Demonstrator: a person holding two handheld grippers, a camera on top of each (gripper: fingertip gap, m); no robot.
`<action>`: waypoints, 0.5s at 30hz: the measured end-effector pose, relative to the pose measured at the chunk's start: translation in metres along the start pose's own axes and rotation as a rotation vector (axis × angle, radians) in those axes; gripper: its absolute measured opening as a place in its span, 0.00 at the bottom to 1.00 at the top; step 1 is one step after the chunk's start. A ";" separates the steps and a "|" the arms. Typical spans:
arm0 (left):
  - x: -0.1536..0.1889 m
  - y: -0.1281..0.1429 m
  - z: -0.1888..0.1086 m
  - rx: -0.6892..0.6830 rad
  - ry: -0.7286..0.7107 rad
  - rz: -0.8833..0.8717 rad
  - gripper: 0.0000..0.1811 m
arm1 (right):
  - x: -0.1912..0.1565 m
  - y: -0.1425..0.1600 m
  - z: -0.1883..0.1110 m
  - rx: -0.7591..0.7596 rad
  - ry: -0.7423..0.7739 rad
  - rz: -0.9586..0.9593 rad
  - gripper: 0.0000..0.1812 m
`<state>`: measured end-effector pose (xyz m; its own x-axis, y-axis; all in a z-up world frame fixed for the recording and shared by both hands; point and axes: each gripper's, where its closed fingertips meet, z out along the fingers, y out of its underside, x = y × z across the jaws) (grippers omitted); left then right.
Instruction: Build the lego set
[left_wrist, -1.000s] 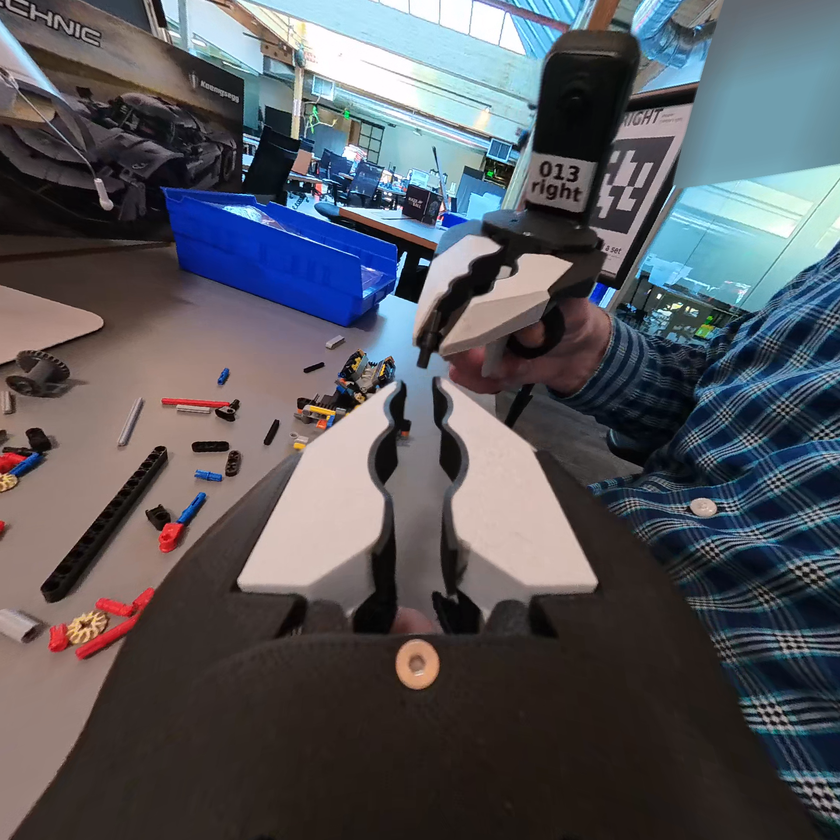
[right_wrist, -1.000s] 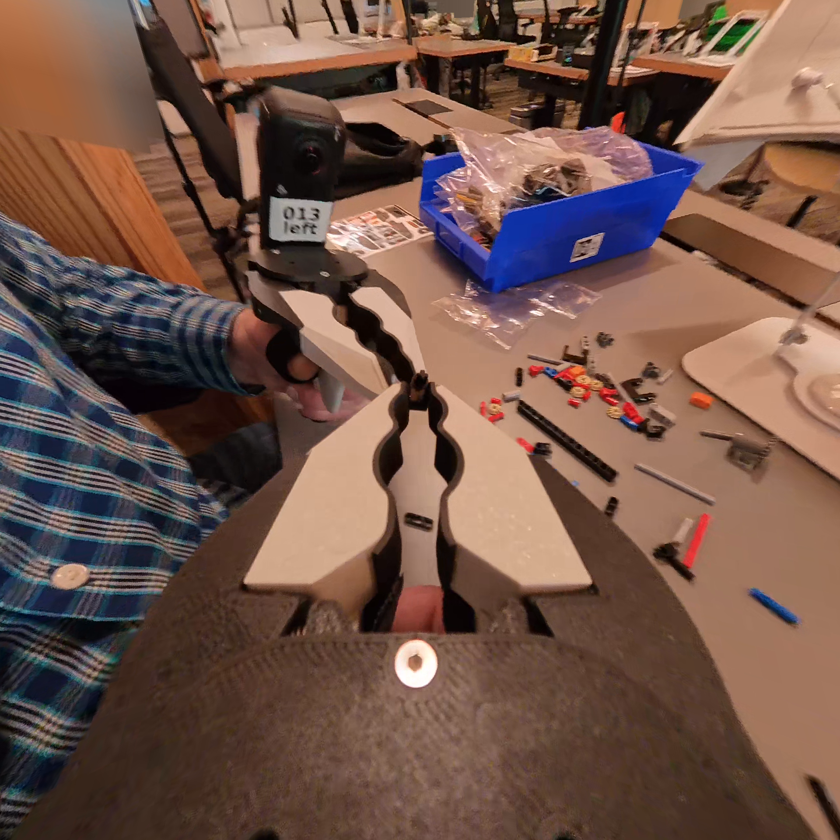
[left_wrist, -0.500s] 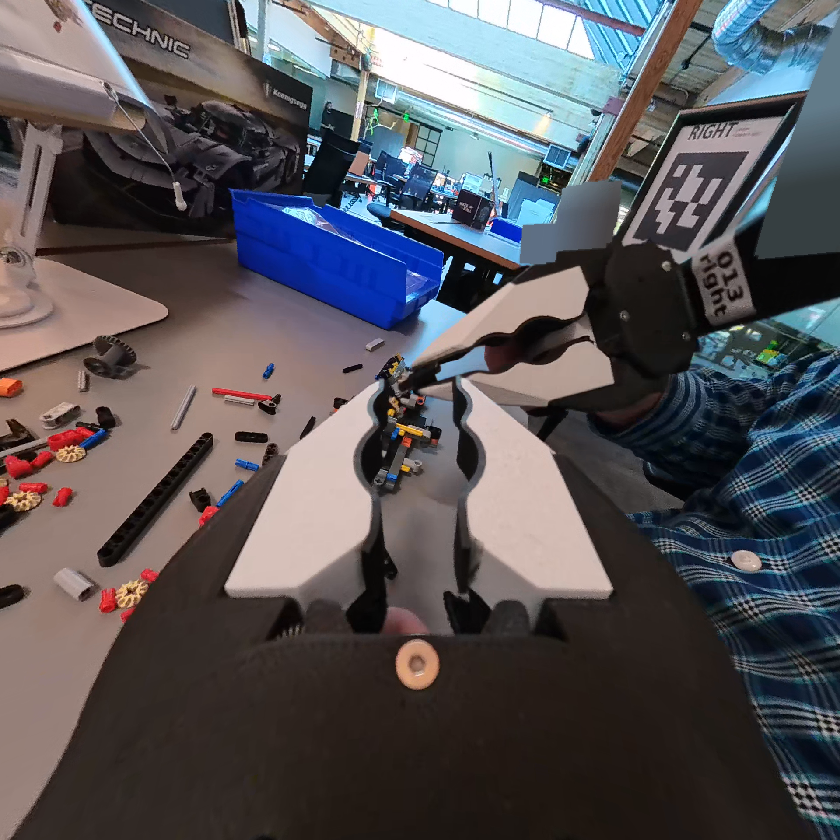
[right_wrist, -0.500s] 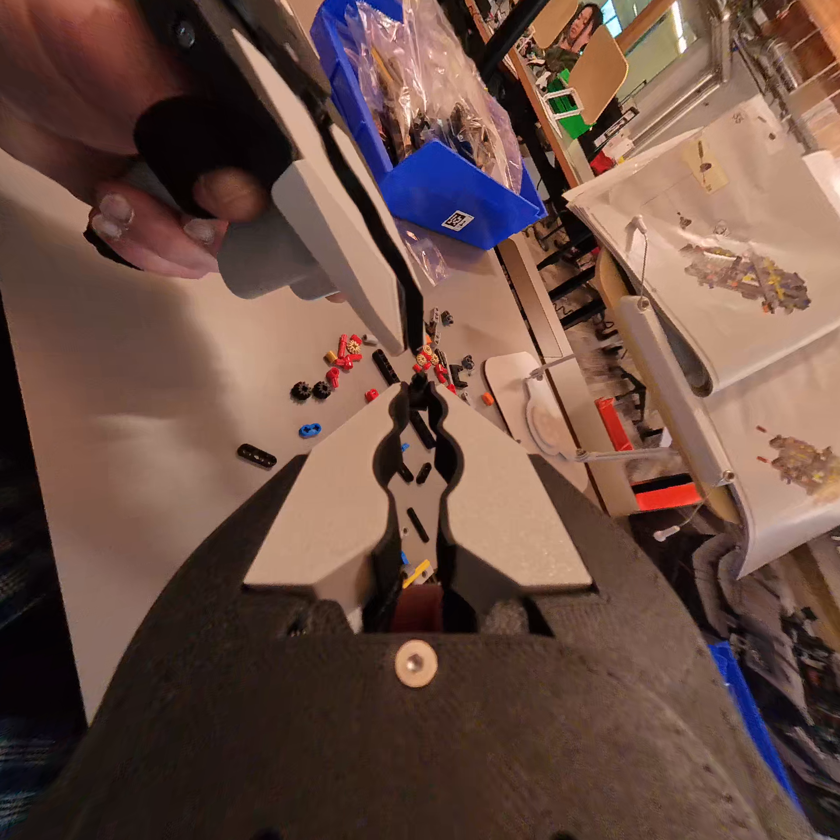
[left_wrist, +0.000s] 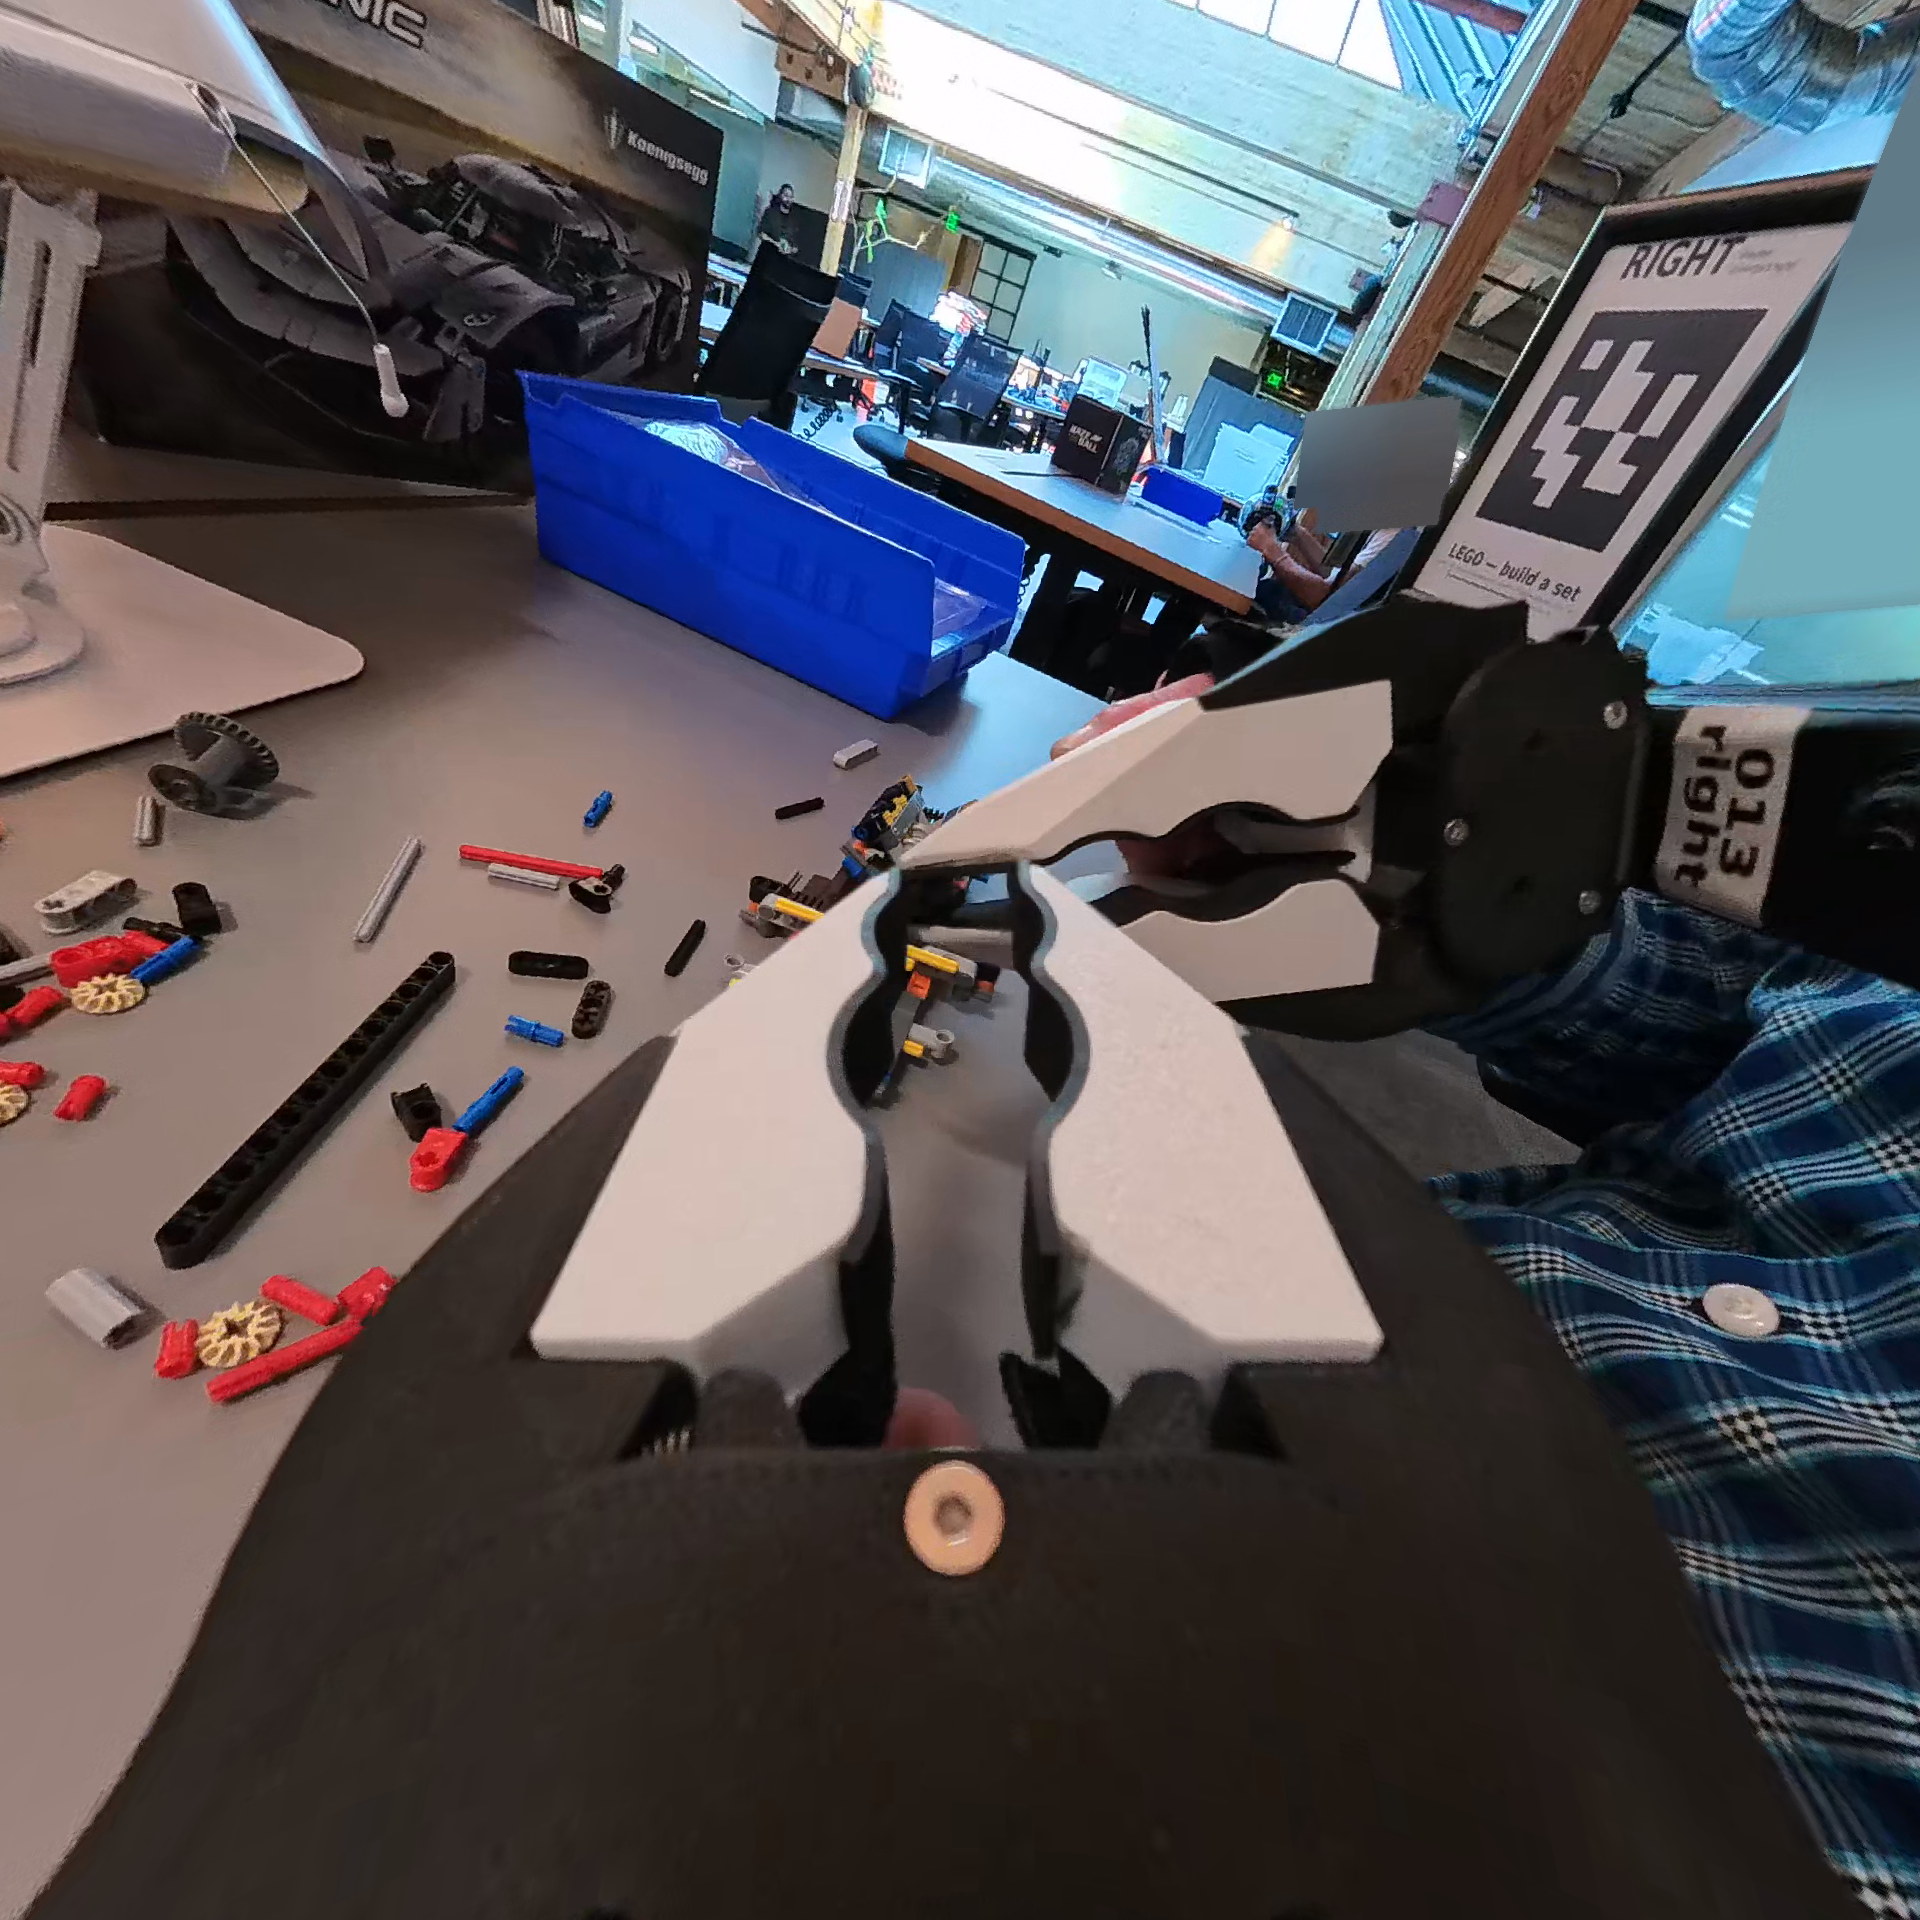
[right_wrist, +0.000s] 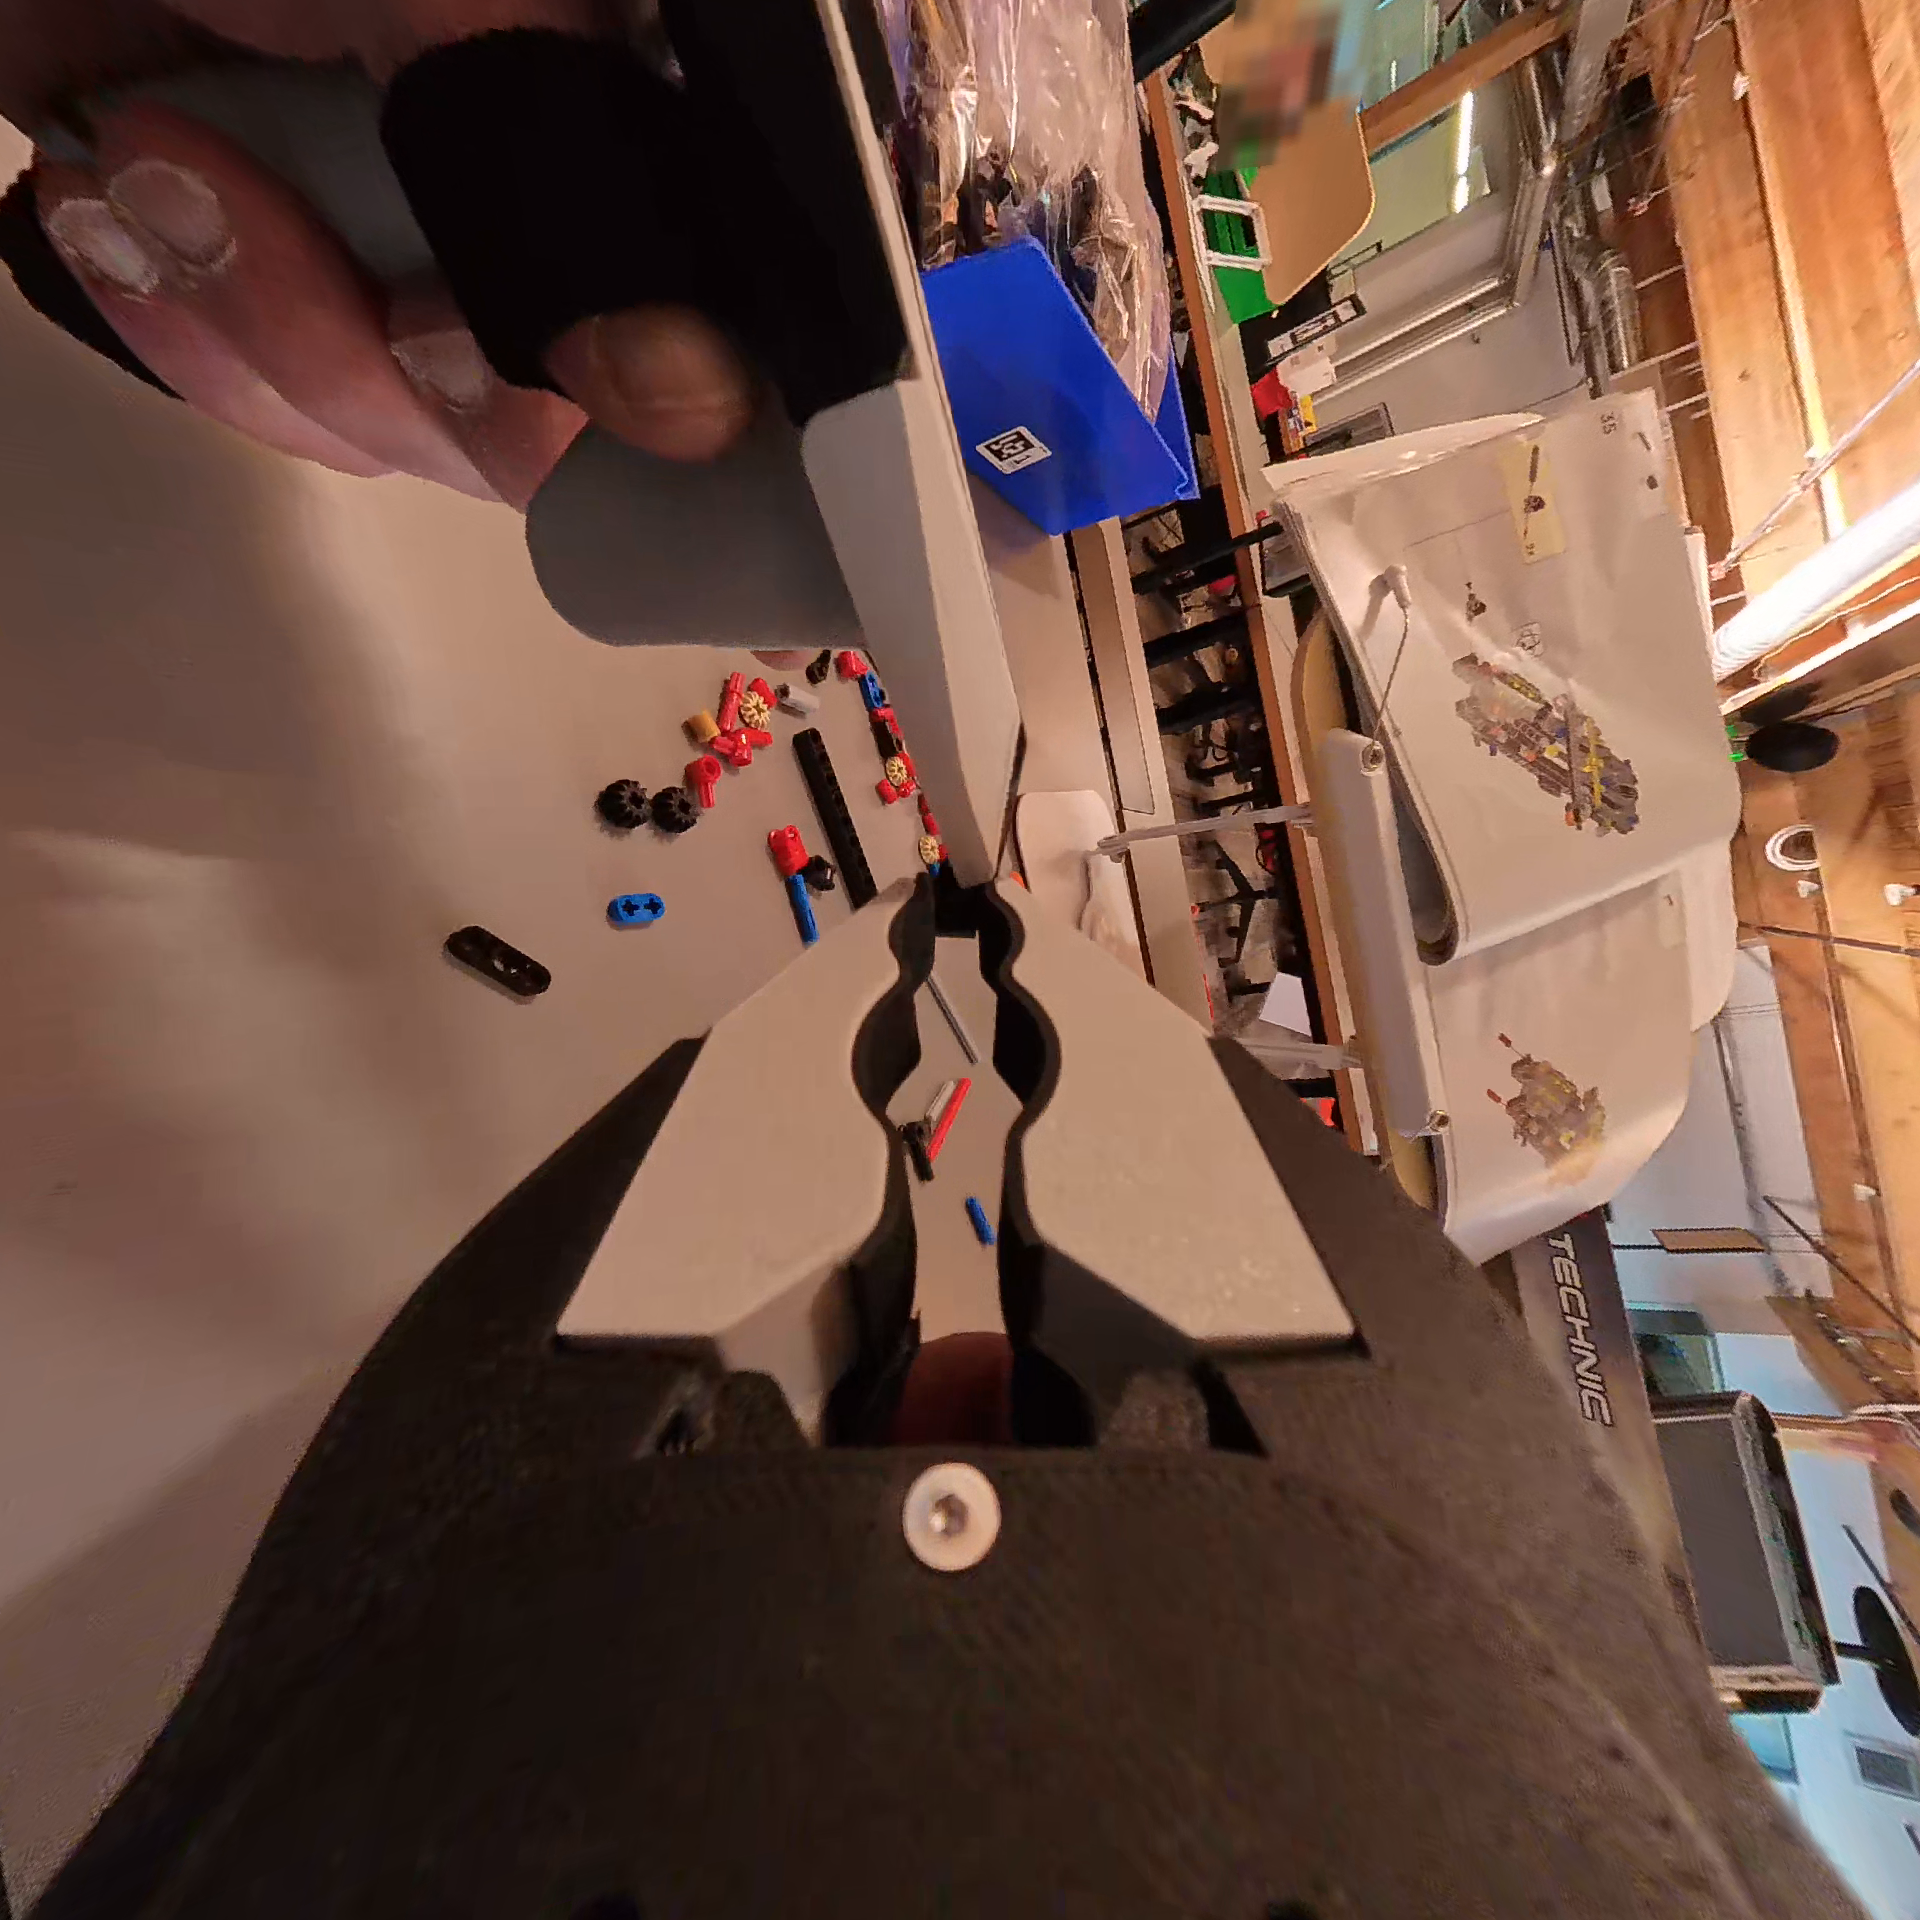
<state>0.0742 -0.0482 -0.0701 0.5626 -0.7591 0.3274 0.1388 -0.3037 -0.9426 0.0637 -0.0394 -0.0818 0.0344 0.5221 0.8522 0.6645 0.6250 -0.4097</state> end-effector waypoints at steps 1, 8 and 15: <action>0.001 0.000 0.000 -0.001 0.008 -0.001 0.10 | -0.001 0.001 0.000 -0.003 -0.001 -0.005 0.03; 0.010 0.003 0.004 -0.023 0.034 0.011 0.12 | -0.005 0.002 -0.003 -0.017 0.015 -0.022 0.03; 0.014 0.011 0.006 -0.038 0.044 -0.010 0.00 | -0.013 0.009 -0.007 -0.050 0.029 -0.029 0.03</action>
<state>0.0886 -0.0586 -0.0762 0.5244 -0.7805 0.3404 0.1129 -0.3325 -0.9363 0.0743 -0.0445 -0.0946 0.0358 0.4867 0.8728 0.7018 0.6095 -0.3687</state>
